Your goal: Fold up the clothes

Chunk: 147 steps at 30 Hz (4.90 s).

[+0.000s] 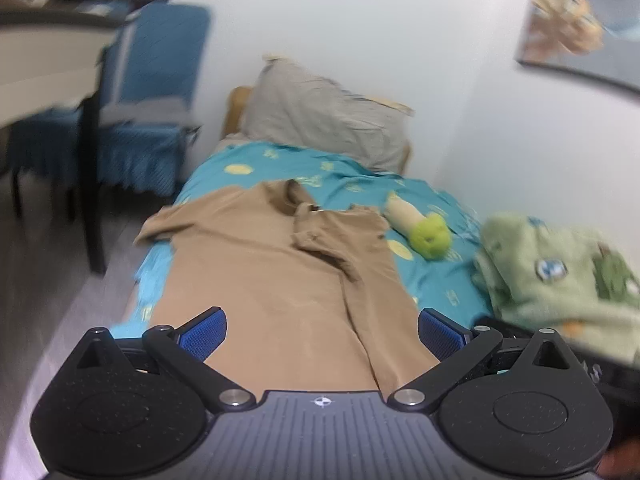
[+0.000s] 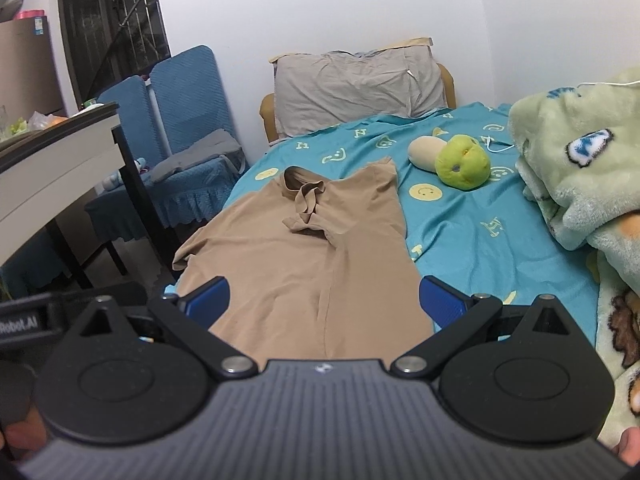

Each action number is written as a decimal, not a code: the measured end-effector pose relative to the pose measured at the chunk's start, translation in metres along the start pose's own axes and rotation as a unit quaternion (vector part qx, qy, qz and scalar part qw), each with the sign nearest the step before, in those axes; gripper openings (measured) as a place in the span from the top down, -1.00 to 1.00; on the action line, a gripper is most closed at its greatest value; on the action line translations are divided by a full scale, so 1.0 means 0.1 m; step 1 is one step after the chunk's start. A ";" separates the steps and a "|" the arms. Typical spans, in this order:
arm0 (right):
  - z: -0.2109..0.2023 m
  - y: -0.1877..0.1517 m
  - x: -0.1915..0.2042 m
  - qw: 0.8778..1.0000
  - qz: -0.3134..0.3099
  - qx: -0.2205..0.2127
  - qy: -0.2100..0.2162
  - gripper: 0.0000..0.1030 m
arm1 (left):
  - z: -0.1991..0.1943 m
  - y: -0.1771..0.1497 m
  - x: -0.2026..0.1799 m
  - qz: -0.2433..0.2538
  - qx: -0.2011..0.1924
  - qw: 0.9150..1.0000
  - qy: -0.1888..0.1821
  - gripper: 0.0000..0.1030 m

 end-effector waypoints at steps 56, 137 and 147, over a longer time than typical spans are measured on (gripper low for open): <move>0.96 -0.37 -0.72 0.978 0.188 0.061 -0.071 -0.99 | 3.37 1.26 -1.25 0.171 0.011 0.984 0.050 0.46; 3.66 0.94 -0.87 0.993 0.084 0.047 -0.066 0.86 | 1.50 -0.15 0.42 0.101 -0.006 0.995 0.019 -0.90; 1.97 1.13 -0.50 0.999 -0.008 0.030 -0.015 0.85 | 1.06 -0.14 0.23 0.129 -0.044 0.990 0.048 -0.90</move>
Point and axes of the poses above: each gripper's, at about its wrist camera, not at the fingertips, and z roughly the way its jaws point, x to its left, y to its top, the point moved 5 cm from there along z, roughly the way its jaws point, and after that the axes turned 8 degrees about -z, right-handed, at the moved point
